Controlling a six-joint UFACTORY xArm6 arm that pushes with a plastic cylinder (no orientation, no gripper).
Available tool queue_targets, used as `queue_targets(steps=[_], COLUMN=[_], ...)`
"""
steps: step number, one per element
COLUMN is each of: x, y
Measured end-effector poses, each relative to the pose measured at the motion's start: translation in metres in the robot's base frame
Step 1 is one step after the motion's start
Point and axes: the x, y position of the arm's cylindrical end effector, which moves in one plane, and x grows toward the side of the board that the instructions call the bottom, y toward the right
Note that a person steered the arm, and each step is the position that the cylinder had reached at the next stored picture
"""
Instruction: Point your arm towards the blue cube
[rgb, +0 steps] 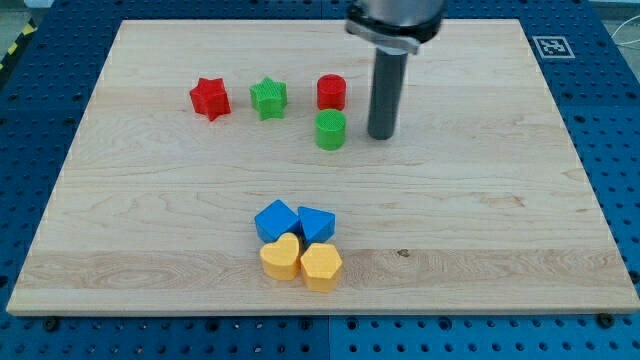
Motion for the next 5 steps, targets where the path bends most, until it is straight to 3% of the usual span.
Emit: queue_targets(steps=[1, 2, 3, 4, 5], x=[0.008, -0.012, -0.05, -0.058, 0.006], y=[0.048, 0.058, 0.045, 0.038, 0.037])
